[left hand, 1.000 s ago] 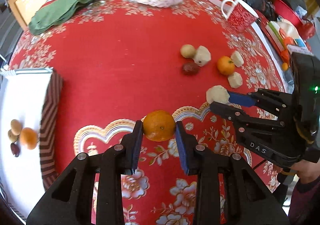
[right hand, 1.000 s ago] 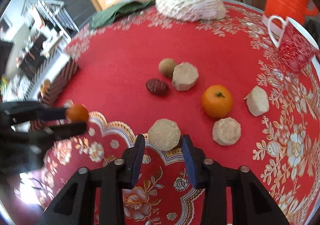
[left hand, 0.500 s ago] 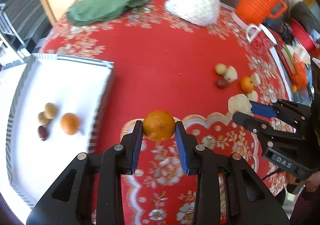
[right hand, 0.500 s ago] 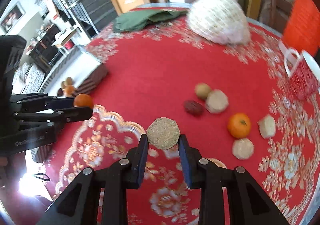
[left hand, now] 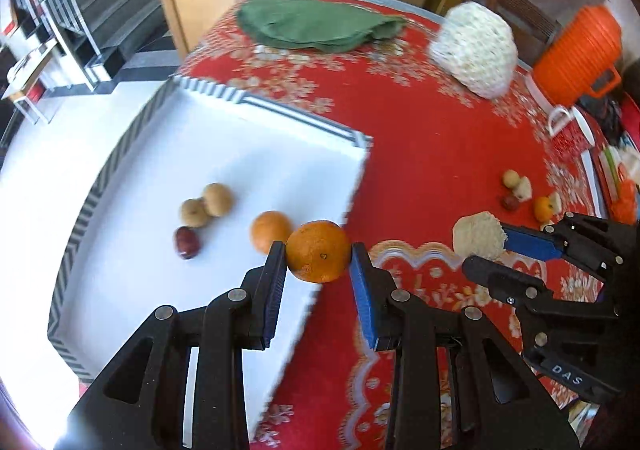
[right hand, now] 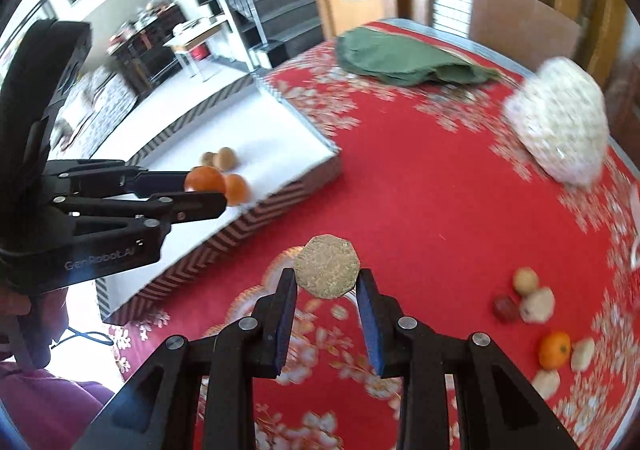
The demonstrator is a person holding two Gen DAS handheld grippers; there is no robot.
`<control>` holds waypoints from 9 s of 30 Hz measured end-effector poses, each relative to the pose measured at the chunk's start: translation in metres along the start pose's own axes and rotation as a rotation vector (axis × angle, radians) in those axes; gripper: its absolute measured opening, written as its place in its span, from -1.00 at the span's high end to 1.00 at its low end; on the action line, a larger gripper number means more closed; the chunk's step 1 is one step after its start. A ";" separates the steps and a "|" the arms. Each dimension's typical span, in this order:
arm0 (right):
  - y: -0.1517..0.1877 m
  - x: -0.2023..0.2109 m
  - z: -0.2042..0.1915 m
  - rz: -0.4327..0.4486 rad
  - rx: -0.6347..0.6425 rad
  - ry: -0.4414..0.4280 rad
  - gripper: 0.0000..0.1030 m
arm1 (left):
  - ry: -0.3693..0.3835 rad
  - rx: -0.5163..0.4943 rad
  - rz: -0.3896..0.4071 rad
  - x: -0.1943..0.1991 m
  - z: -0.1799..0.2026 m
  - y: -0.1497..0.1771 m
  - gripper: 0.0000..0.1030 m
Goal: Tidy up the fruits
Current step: 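Carry the mandarin and beige cake into the white tray and open both grippers, then move both grippers back over the remaining items on the table, then grasp a red date with the left gripper while the right grasps a beige cake, then carry the red date and beige cake over the white tray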
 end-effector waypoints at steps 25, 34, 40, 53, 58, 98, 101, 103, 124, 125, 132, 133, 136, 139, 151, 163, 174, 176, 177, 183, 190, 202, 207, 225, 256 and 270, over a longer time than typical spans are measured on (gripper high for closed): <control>-0.057 -0.061 -0.132 -0.080 0.289 -0.209 0.43 | -0.082 0.281 -0.030 0.001 -0.119 0.024 0.39; -0.056 -0.090 -0.143 -0.135 0.307 -0.204 0.43 | -0.097 0.311 -0.038 -0.006 -0.129 0.025 0.39; -0.058 -0.096 -0.148 -0.127 0.298 -0.178 0.43 | -0.103 0.324 -0.041 -0.009 -0.131 0.026 0.39; -0.060 -0.106 -0.151 -0.139 0.261 -0.171 0.38 | -0.111 0.390 -0.033 -0.009 -0.140 0.029 0.04; -0.062 -0.102 -0.147 -0.137 0.240 -0.179 0.37 | -0.123 0.387 -0.029 -0.007 -0.139 0.030 0.04; 0.023 0.009 0.004 0.041 -0.162 0.059 0.34 | -0.030 0.011 0.054 0.004 0.028 0.004 0.04; 0.043 0.017 0.024 0.038 -0.220 0.092 0.33 | 0.002 -0.032 0.036 -0.006 0.048 0.003 0.04; 0.054 0.019 0.036 0.029 -0.249 0.112 0.32 | 0.030 -0.058 0.018 -0.014 0.061 0.002 0.04; 0.128 0.025 0.122 -0.061 -0.469 0.201 0.28 | 0.255 -0.276 -0.109 -0.091 0.163 -0.020 0.04; 0.130 0.025 0.124 -0.062 -0.473 0.202 0.28 | 0.274 -0.281 -0.122 -0.098 0.168 -0.022 0.04; 0.143 0.026 0.137 -0.077 -0.497 0.215 0.28 | 0.287 -0.287 -0.170 -0.131 0.187 -0.028 0.04; 0.144 0.026 0.139 -0.078 -0.502 0.214 0.28 | 0.284 -0.285 -0.171 -0.135 0.189 -0.029 0.04; 0.148 0.025 0.145 -0.082 -0.514 0.215 0.28 | 0.274 -0.281 -0.176 -0.145 0.193 -0.032 0.04; 0.151 0.023 0.149 -0.084 -0.523 0.214 0.28 | 0.264 -0.279 -0.177 -0.153 0.195 -0.034 0.04; 0.151 0.013 0.169 -0.086 -0.550 0.218 0.28 | 0.254 -0.295 -0.150 -0.167 0.199 -0.037 0.25; 0.151 0.006 0.183 -0.086 -0.582 0.214 0.28 | 0.246 -0.329 -0.153 -0.167 0.193 -0.034 0.45; 0.133 -0.014 0.191 -0.083 -0.548 0.232 0.14 | 0.229 -0.356 -0.178 -0.163 0.188 -0.026 0.45; 0.131 -0.019 0.193 -0.098 -0.540 0.242 0.14 | 0.218 -0.357 -0.179 -0.163 0.188 -0.026 0.45; 0.130 -0.021 0.194 -0.101 -0.539 0.245 0.14 | 0.215 -0.355 -0.183 -0.164 0.187 -0.026 0.45; 0.128 -0.026 0.193 -0.091 -0.500 0.267 0.17 | 0.192 -0.389 -0.171 -0.164 0.191 -0.023 0.45; 0.130 -0.025 0.191 -0.097 -0.469 0.284 0.49 | 0.197 -0.379 -0.166 -0.161 0.186 -0.021 0.45; 0.119 -0.005 0.157 -0.083 -0.416 0.241 0.49 | 0.151 -0.298 -0.125 -0.121 0.152 -0.021 0.46; 0.100 -0.001 0.139 -0.060 -0.383 0.217 0.49 | 0.129 -0.263 -0.092 -0.101 0.136 -0.021 0.46; 0.045 0.007 0.064 -0.027 -0.175 0.166 0.49 | 0.085 -0.138 -0.005 -0.045 0.079 -0.023 0.46; -0.017 0.007 -0.048 -0.001 0.109 0.039 0.49 | 0.024 0.076 0.056 0.005 -0.025 -0.008 0.46; -0.046 -0.016 -0.106 -0.014 0.211 -0.093 0.49 | -0.065 0.241 0.063 0.028 -0.107 0.017 0.46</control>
Point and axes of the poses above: each gripper's, at about its wrist camera, not at the fingertips, and x roughly against the way its jaws point, z to its right, y to its underside, the point moved 1 cm from there along -x, roughly the way its jaws point, and after that the axes turned 14 degrees about y, right-handed, at the moved point
